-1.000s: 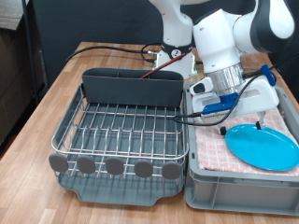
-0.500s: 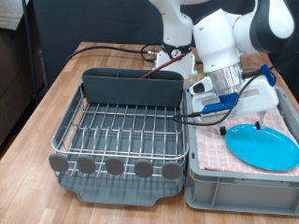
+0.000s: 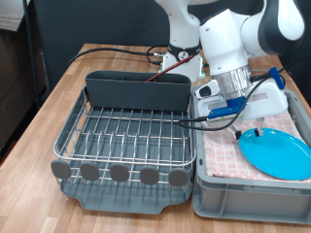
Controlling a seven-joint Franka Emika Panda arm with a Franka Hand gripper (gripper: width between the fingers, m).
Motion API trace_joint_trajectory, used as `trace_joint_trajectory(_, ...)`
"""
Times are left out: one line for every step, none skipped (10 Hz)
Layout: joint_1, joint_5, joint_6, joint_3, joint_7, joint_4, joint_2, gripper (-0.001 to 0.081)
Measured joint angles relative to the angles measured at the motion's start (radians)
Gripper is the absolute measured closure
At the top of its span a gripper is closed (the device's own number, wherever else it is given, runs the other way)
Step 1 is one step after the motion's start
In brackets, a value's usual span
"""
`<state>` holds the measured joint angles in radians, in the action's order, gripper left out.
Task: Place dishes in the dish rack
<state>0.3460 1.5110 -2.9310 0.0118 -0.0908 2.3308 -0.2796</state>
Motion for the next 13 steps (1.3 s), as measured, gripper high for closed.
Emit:
trace_joint_trajectory(0.0,0.0,0.0,-0.002,0.0,0.0,0.0,0.0554)
trace_joint_trajectory(-0.001,0.0,0.001,-0.003,0.0,0.0,0.0,0.0554)
trace_joint_trajectory(-0.001,0.0,0.002,-0.004,0.0,-0.001,0.0,0.0728)
trace_joint_trajectory(-0.002,0.0,0.002,-0.004,0.0,-0.002,0.0,0.0771)
trace_joint_trajectory(-0.002,0.0,0.002,-0.005,0.0,-0.003,0.0,0.0771)
trace_joint_trajectory(-0.002,-0.003,0.003,-0.006,-0.001,-0.003,0.0,0.0771)
trace_joint_trajectory(-0.001,-0.02,0.003,-0.007,-0.015,-0.003,0.0,0.0771)
trace_joint_trajectory(0.0,-0.069,0.003,-0.012,-0.06,-0.003,0.0,0.0771)
trace_joint_trajectory(0.004,-0.156,0.003,-0.022,-0.144,-0.001,0.001,0.0771)
trace_joint_trajectory(0.015,-0.252,0.003,-0.038,-0.242,0.003,0.003,0.0771)
trace_joint_trajectory(0.031,-0.352,0.003,-0.06,-0.341,0.008,0.008,0.0771)
trace_joint_trajectory(0.055,-0.465,0.003,-0.092,-0.449,0.016,0.019,0.0775)
trace_joint_trajectory(0.086,-0.592,0.01,-0.135,-0.57,0.027,0.035,0.0775)
